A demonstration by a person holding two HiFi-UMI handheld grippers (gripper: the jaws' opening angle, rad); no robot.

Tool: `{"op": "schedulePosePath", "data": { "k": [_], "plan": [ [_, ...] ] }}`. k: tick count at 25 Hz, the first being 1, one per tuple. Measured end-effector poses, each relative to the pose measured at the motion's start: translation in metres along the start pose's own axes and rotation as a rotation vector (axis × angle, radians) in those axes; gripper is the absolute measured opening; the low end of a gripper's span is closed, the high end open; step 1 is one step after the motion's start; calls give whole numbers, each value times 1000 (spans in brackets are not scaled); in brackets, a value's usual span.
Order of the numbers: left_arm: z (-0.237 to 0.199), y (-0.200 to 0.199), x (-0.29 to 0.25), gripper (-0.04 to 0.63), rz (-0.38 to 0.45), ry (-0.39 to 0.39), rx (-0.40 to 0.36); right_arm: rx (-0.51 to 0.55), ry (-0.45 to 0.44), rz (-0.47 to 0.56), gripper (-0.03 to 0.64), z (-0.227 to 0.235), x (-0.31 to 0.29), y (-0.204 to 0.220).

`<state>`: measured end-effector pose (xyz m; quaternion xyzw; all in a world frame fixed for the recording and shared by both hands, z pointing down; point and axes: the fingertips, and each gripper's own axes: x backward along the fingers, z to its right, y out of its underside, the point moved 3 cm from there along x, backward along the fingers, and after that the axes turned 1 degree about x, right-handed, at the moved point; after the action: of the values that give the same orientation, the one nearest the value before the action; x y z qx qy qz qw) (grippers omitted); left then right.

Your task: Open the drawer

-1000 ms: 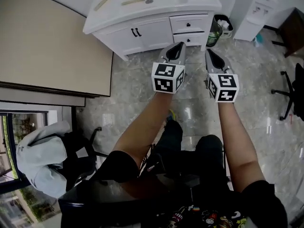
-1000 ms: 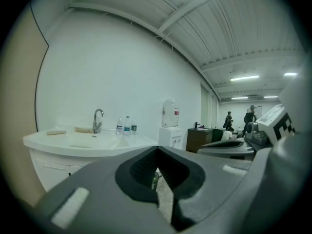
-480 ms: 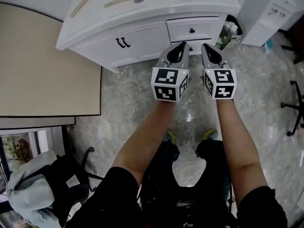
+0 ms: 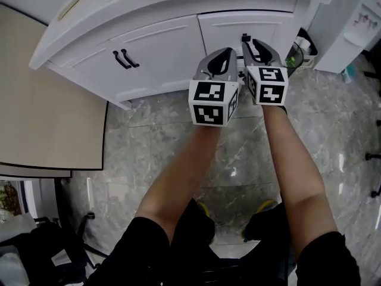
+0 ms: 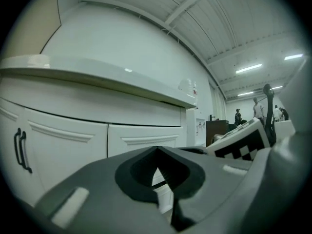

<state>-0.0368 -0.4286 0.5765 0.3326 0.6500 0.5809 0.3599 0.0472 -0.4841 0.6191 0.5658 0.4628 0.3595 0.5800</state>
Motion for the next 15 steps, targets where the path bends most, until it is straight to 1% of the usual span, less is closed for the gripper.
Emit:
{"op": "schedulePosePath", "data": {
  "k": [3,6,11,12,15],
  "plan": [
    [-14,30,-7,0,2,-18,7,19,28,2,134,6,-25,21],
    [-24,48,-14,0,-1,-30,7,17,47,12,150,9,-39,30],
    [-36,56,-24,0,-1,-48,-1,24,50,10,152,11,-56,32],
    [-37,56,-24,0,0,-51,-2,22,56,5,137,11,-56,33],
    [-42,52,-24,0,11,-63,-5,14,64,7,143,12,-57,34]
  ]
}}
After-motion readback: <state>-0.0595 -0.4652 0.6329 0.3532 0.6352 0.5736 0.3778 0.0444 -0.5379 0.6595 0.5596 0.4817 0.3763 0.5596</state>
